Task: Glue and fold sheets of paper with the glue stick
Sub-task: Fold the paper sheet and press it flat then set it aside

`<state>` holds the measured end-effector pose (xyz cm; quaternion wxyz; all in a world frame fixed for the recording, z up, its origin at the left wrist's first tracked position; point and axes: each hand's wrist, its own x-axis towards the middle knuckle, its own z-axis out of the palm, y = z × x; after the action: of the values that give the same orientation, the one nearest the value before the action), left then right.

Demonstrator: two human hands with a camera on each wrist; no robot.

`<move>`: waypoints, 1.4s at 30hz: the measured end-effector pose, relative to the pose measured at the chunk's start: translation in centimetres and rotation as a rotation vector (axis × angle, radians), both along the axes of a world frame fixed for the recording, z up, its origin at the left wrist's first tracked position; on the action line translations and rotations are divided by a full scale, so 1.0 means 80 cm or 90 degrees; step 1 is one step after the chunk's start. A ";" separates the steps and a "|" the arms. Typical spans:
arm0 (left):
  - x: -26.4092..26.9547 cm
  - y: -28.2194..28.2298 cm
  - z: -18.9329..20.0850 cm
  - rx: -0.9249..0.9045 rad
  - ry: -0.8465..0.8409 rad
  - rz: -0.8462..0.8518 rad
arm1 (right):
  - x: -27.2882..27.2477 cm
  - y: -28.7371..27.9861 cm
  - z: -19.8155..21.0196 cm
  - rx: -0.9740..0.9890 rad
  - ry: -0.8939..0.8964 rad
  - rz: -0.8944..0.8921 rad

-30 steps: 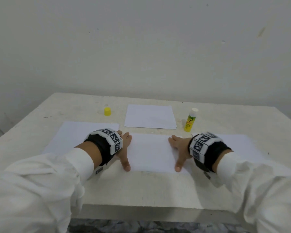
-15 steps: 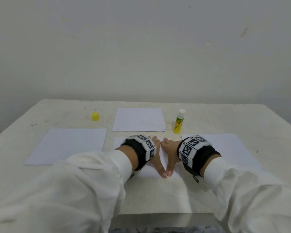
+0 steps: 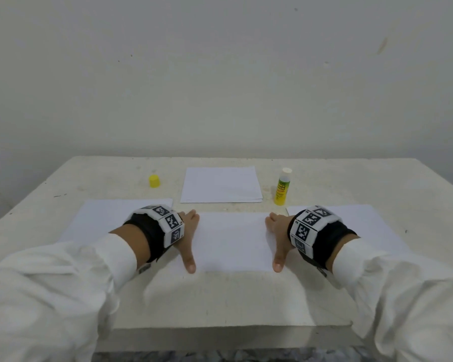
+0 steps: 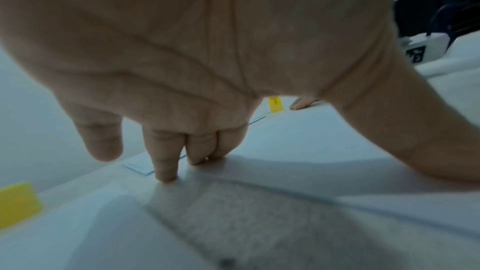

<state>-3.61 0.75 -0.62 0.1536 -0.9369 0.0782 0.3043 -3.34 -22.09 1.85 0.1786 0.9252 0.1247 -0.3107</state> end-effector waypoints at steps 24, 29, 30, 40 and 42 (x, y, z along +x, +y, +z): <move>0.006 0.023 -0.008 0.011 -0.029 -0.011 | 0.007 0.080 -0.021 0.065 0.049 0.131; -0.001 0.023 -0.005 -0.024 -0.054 -0.006 | 0.010 0.015 -0.011 0.046 0.045 0.060; -0.001 0.023 -0.005 -0.028 -0.052 0.000 | 0.008 0.007 -0.009 0.042 0.043 0.055; -0.005 0.020 0.004 -0.041 -0.046 0.027 | 0.019 -0.006 -0.027 0.045 0.005 0.015; -0.007 0.020 0.006 -0.058 -0.041 0.032 | 0.019 -0.005 -0.028 0.070 -0.007 -0.001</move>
<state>-4.18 2.31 -0.11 0.1052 -0.9539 0.0631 0.2740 -1.86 -22.53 -0.37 0.1281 0.9354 0.1398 -0.2985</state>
